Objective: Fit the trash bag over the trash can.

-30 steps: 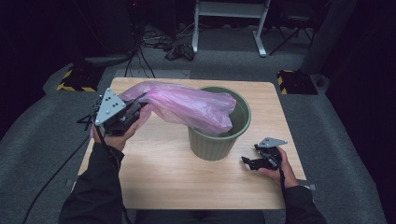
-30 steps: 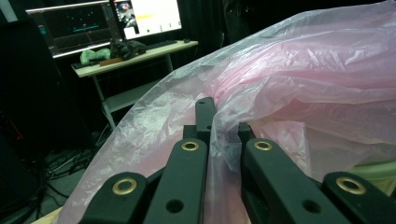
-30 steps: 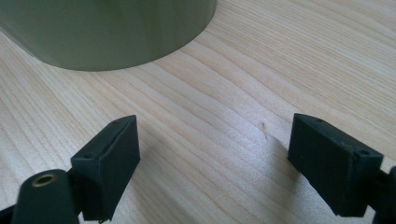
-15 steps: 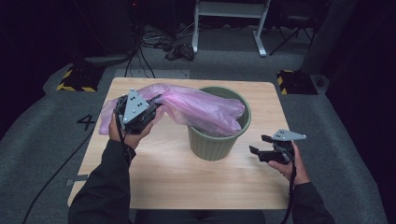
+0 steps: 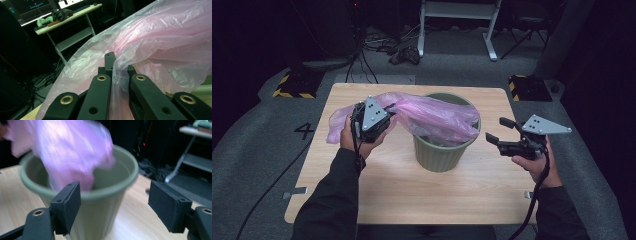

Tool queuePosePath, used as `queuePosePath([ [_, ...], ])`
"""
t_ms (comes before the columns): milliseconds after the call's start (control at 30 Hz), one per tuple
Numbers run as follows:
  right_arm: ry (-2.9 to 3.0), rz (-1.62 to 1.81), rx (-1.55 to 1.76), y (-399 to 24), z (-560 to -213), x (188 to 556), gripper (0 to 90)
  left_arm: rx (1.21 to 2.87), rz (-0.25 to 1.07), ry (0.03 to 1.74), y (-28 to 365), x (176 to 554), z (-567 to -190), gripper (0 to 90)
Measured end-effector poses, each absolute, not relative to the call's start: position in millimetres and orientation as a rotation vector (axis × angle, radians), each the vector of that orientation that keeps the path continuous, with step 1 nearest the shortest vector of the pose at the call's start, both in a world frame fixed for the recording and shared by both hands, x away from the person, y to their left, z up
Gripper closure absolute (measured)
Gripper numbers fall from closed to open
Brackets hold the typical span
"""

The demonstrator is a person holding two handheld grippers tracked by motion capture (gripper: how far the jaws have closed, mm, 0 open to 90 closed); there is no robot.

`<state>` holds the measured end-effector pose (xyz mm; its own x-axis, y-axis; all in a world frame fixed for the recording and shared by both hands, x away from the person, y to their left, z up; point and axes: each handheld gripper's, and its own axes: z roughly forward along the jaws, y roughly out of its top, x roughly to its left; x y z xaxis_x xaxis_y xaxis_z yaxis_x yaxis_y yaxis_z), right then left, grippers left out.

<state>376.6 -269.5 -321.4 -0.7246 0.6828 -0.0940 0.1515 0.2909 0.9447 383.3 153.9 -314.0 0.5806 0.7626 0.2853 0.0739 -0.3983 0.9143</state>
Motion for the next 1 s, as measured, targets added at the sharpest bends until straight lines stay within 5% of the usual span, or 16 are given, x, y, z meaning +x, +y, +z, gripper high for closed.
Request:
queuePosePath([
  [333,2.137,1.429,0.666,-229.9,-299.9,393.3,33.1,1.852,0.885,0.679,153.3,384.9,-317.3,88.6],
  [733,2.339,1.256,0.686,-186.4,-312.9,427.7,61.9,1.845,0.863,0.655,152.4,381.9,-322.0,88.6],
  [1000,2.432,1.113,0.678,-163.0,-317.5,433.7,59.1,1.845,0.85,0.615,143.3,376.9,-318.4,88.7],
])
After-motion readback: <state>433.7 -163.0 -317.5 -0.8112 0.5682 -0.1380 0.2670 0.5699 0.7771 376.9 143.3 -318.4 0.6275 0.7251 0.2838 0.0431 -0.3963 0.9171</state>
